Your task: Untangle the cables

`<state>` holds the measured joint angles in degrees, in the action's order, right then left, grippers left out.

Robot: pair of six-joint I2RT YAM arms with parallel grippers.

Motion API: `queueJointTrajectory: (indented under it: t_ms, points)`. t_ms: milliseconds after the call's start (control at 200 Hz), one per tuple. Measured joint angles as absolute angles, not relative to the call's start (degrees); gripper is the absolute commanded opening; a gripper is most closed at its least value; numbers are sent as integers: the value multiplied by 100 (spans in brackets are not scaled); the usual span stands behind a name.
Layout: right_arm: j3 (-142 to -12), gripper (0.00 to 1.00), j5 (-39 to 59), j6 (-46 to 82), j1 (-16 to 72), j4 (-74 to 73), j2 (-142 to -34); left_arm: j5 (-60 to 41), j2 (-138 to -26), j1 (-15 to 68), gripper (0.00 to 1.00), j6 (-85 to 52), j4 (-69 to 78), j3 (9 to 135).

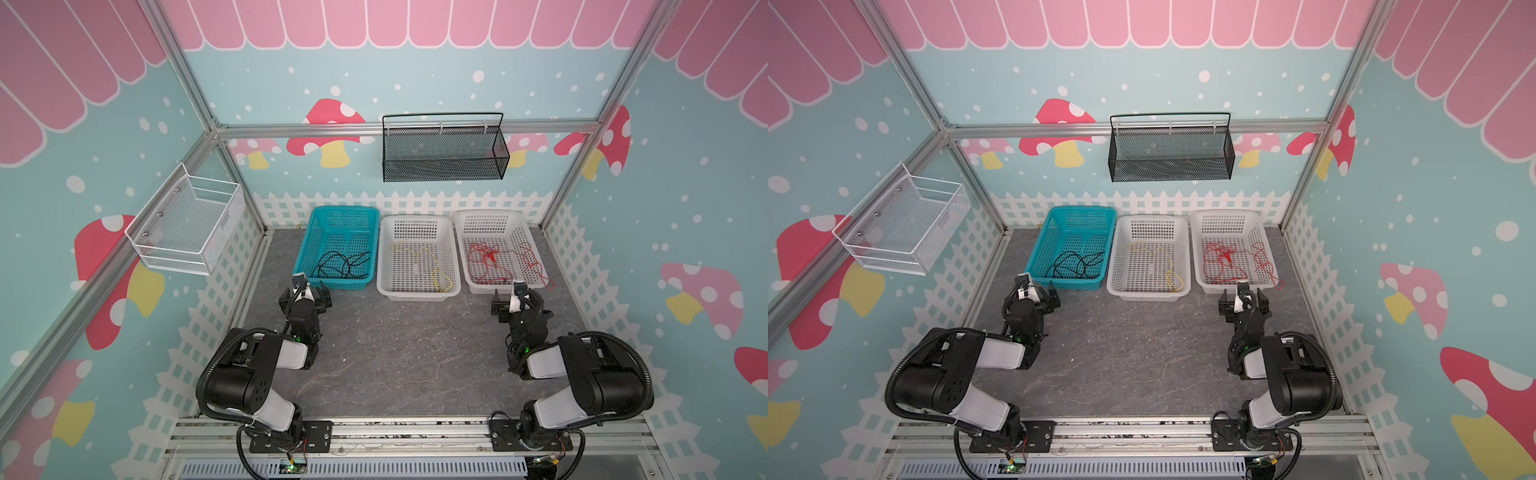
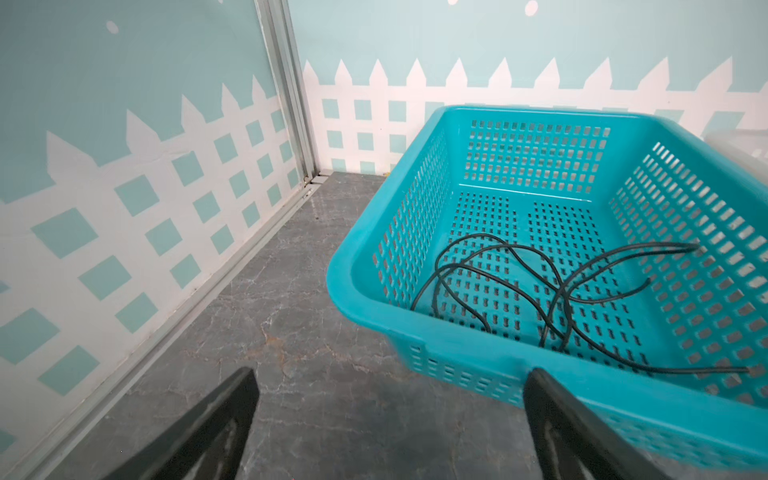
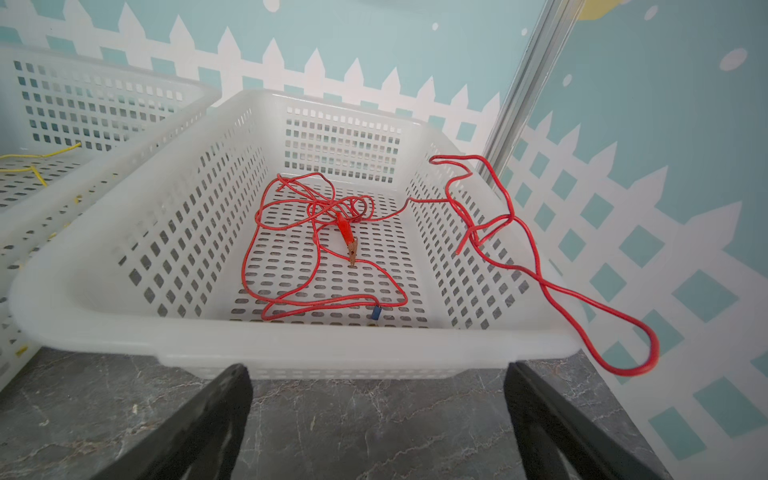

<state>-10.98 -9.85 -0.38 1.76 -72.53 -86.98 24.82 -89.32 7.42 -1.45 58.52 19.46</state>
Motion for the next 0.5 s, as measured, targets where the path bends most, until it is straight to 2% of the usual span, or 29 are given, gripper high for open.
queueJointTrajectory:
  t_ms: [500]
  points:
    - [-1100, 98, -757, -36, 137, -7251, -8698, 2480, -8925, 633, 100, -281, 5636, 2084]
